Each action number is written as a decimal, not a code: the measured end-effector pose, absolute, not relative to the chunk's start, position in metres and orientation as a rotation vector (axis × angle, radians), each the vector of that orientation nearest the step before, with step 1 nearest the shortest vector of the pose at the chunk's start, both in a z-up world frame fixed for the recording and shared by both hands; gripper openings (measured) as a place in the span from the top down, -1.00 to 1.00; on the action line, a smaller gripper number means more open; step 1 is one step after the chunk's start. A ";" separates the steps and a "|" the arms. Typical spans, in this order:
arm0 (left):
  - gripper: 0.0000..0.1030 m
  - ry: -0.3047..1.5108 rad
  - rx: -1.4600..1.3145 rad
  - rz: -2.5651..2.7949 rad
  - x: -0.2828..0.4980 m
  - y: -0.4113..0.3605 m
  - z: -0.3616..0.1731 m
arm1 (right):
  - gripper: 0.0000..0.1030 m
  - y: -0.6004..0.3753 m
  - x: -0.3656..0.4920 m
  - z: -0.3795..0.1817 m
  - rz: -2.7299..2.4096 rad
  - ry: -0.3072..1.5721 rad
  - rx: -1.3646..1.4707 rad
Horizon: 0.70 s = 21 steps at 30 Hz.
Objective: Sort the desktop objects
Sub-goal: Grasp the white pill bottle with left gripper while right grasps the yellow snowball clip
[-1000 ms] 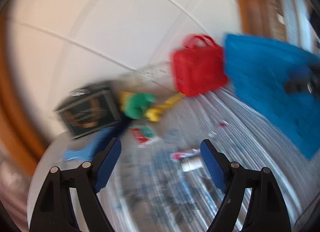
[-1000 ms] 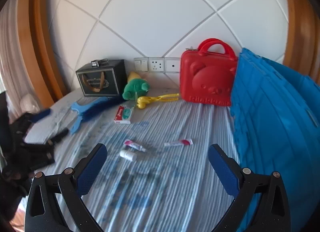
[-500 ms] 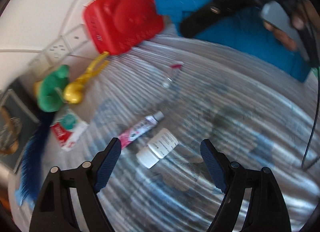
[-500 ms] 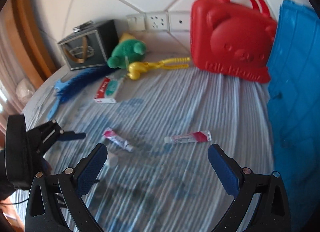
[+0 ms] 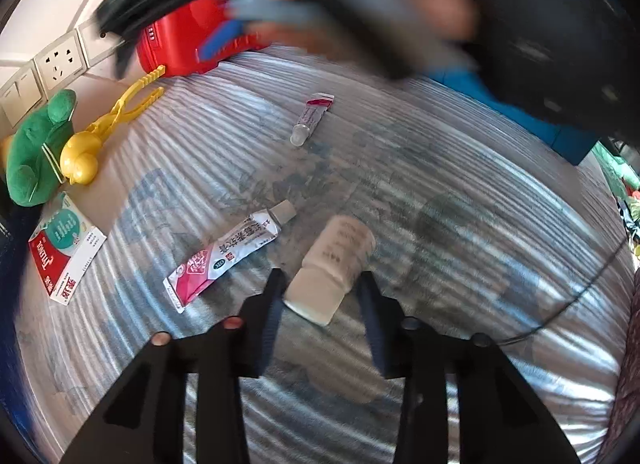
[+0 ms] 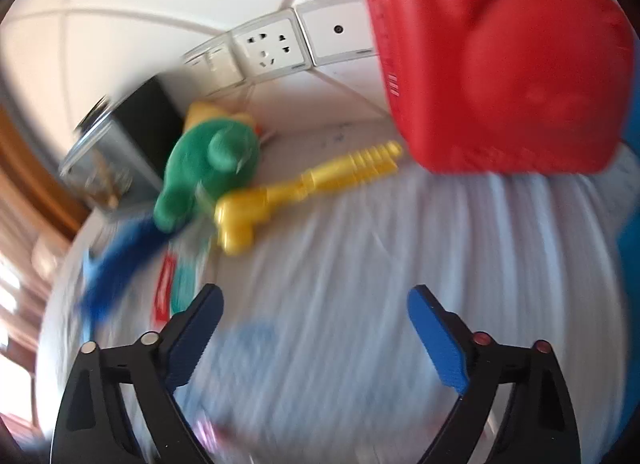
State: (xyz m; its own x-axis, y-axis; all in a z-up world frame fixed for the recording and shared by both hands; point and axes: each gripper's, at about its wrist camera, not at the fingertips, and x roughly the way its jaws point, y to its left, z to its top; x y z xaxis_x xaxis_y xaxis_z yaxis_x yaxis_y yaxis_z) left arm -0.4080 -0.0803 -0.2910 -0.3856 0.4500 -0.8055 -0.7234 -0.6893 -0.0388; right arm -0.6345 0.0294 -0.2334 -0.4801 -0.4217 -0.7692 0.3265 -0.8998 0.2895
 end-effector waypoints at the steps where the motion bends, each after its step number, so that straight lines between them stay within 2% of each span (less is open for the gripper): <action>1: 0.41 0.416 -1.093 2.109 -0.408 -0.080 -0.291 | -0.75 0.021 -0.652 -0.236 -2.378 -0.167 1.296; 4: 0.42 0.400 -1.105 2.125 -0.407 -0.080 -0.291 | -0.72 -0.001 -0.703 -0.246 -2.332 -0.295 1.397; 6: 0.42 0.399 -1.105 2.132 -0.407 -0.081 -0.291 | -0.70 -0.012 -0.725 -0.254 -2.356 -0.307 1.461; 9: 0.42 0.390 -1.104 2.132 -0.407 -0.082 -0.291 | -0.40 -0.031 -0.747 -0.267 -2.350 -0.271 1.536; 11: 0.42 0.380 -1.104 2.129 -0.407 -0.083 -0.291 | -0.12 -0.043 -0.754 -0.276 -2.372 -0.163 1.581; 13: 0.42 0.391 -1.098 2.129 -0.409 -0.084 -0.291 | 0.12 -0.051 -0.758 -0.286 -2.366 -0.117 1.615; 15: 0.42 0.389 -1.102 2.127 -0.410 -0.085 -0.291 | 0.33 -0.064 -0.758 -0.286 -2.372 0.014 1.564; 16: 0.42 0.388 -1.104 2.127 -0.410 -0.086 -0.291 | 0.56 -0.067 -0.756 -0.286 -2.304 0.016 1.554; 17: 0.42 0.388 -1.105 2.129 -0.410 -0.086 -0.291 | 0.70 -0.067 -0.753 -0.287 -2.250 -0.002 1.557; 21: 0.42 0.386 -1.109 2.137 -0.410 -0.086 -0.290 | 0.72 -0.047 -0.706 -0.255 -2.176 0.098 1.419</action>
State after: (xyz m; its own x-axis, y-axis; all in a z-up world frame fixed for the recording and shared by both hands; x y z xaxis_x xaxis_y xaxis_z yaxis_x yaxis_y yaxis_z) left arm -0.4099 -0.0861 -0.2904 -0.3983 0.4396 -0.8051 -0.6933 -0.7189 -0.0495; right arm -0.7059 -0.0471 -0.2546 -0.3034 -0.3938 -0.8677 0.4702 -0.8539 0.2231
